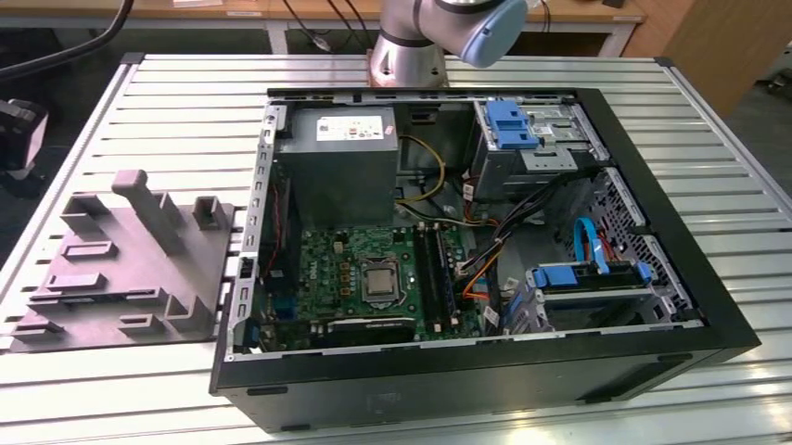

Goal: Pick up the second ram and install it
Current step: 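Reach for the second ram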

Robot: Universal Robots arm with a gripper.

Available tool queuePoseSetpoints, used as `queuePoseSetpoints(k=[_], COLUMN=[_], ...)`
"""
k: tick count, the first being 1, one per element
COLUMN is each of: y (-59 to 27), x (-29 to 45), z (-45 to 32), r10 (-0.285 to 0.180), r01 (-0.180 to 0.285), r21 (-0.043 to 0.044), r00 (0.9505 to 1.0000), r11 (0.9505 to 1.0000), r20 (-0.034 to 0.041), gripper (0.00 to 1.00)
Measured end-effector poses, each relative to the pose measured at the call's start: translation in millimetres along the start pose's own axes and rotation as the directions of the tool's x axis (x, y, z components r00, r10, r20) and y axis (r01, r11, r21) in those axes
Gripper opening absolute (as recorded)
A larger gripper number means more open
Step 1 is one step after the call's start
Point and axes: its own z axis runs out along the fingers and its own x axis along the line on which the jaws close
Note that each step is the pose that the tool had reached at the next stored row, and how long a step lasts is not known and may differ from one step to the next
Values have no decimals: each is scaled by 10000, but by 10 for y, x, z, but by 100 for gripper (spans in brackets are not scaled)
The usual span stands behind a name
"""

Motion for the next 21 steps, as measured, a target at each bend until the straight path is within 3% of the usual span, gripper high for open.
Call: queuePoseSetpoints(k=[21], y=[-209], x=[-2], z=[351], r10=[1], r01=[-1], r21=[1], r00=[10000], r11=[10000], r20=[-7], gripper=[10])
